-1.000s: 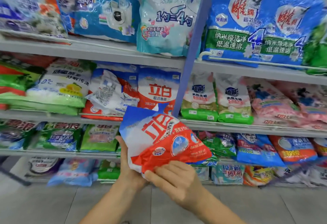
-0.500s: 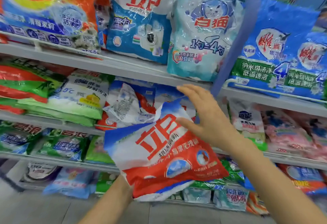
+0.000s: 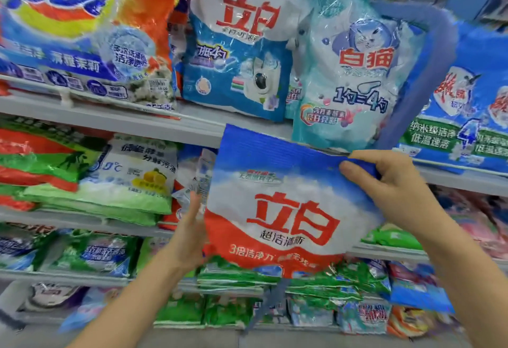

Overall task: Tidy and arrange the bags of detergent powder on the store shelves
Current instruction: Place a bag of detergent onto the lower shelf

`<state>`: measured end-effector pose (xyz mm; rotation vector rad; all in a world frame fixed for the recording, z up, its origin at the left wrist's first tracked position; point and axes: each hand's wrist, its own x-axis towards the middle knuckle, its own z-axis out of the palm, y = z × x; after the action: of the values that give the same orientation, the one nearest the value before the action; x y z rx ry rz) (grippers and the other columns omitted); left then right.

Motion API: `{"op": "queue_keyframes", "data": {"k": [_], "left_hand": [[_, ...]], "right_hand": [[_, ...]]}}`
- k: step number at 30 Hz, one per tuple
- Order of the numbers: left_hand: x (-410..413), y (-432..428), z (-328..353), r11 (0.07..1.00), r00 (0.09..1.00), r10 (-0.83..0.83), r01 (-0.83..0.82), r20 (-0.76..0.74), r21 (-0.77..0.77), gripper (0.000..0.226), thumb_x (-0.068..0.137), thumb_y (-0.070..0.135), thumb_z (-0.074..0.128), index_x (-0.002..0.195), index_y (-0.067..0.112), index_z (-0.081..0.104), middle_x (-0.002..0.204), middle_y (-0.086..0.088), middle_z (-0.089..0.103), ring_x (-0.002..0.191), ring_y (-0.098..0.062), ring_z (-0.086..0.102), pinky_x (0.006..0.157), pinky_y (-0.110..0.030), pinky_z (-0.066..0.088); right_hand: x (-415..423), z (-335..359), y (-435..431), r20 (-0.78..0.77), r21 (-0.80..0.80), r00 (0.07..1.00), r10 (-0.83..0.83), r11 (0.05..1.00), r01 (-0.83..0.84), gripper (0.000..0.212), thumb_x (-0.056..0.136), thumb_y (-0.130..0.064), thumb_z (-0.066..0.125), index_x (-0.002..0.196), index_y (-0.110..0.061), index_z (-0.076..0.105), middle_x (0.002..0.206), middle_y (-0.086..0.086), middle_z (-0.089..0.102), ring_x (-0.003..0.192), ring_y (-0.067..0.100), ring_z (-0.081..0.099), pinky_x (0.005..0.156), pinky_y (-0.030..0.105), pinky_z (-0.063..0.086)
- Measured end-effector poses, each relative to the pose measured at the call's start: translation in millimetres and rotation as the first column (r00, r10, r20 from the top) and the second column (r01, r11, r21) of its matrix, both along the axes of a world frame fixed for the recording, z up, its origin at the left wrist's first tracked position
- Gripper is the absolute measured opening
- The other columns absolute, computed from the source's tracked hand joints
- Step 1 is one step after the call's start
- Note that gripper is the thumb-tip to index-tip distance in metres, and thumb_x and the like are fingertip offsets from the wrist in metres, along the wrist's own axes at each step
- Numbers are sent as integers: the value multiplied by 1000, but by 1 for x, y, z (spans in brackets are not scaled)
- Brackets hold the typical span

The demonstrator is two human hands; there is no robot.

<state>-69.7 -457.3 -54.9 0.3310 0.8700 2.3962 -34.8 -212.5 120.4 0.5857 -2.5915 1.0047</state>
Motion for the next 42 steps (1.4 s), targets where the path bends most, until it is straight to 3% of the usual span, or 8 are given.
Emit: {"op": "queue_keyframes", "data": {"k": [2, 5, 11, 17, 23, 30, 34, 42], "left_hand": [[4, -2, -2, 991, 994, 108, -106, 20, -77, 82, 12, 59, 90, 82, 17, 79, 91, -5, 75, 86, -21, 70, 70, -36, 57], [9, 5, 1, 983, 990, 104, -116, -94, -141, 82, 36, 53, 92, 106, 18, 70, 102, -7, 72, 91, -24, 69, 74, -40, 57], [6, 28, 19, 776, 871, 425, -490, -244, -397, 9, 91, 6, 56, 93, 6, 64, 79, -7, 74, 74, -23, 71, 76, -41, 57], [-1, 10, 42, 711, 802, 341, -562, -491, -423, 17, 92, 7, 51, 83, 7, 65, 70, 1, 74, 67, -18, 72, 63, -29, 56], [6, 6, 21, 906, 953, 167, -249, -252, -341, 28, 74, 20, 75, 93, 1, 67, 91, -18, 73, 82, -28, 71, 69, -30, 57], [4, -17, 0, 900, 971, 84, -170, -223, -402, 103, 30, 39, 96, 119, 7, 55, 113, -13, 68, 107, -32, 64, 89, -39, 53], [9, -30, 4, 901, 943, -55, -94, -327, -423, 107, 30, 46, 94, 123, 24, 46, 115, 12, 67, 107, -11, 64, 82, -21, 52], [20, 3, 1, 896, 974, -137, 44, -181, -441, 105, 21, 42, 96, 113, 11, 55, 102, -8, 73, 96, -24, 69, 76, -31, 56]], "right_hand": [[1, 4, 0, -23, -117, 995, 93, 989, -95, 41, 80, -51, 61, 60, -17, 51, 50, -5, 36, 50, 1, 32, 48, 15, 25], [-10, 22, -3, -43, -327, 999, -20, 945, 5, 45, 64, -73, 61, 65, -28, 66, 60, 0, 50, 60, 7, 44, 53, 19, 35], [-20, 42, 9, 43, -261, 986, -160, 951, 166, 27, 85, -32, 56, 64, -24, 71, 55, -3, 61, 50, 8, 52, 47, 21, 41], [-16, 61, 32, -75, -72, 936, -345, 938, 340, 45, 90, -34, 60, 82, 10, 63, 72, 41, 56, 51, 18, 43, 45, 26, 36], [1, 74, 30, -13, -49, 929, -371, 928, 370, 23, 93, -21, 55, 78, -11, 69, 60, 4, 67, 51, 15, 55, 50, 23, 47], [35, 76, -27, -12, -14, 995, -96, 995, 96, 36, 87, -35, 59, 64, -7, 62, 56, 6, 57, 51, 5, 48, 49, 19, 40], [37, 69, -54, -85, 253, 995, 43, 967, -20, 36, 90, -30, 52, 57, -15, 47, 53, 7, 35, 49, 4, 31, 48, 18, 24], [16, 62, -47, -199, 418, 977, -77, 895, 155, 27, 82, -41, 54, 58, -29, 51, 45, -5, 35, 48, 9, 37, 48, 24, 25]]}}
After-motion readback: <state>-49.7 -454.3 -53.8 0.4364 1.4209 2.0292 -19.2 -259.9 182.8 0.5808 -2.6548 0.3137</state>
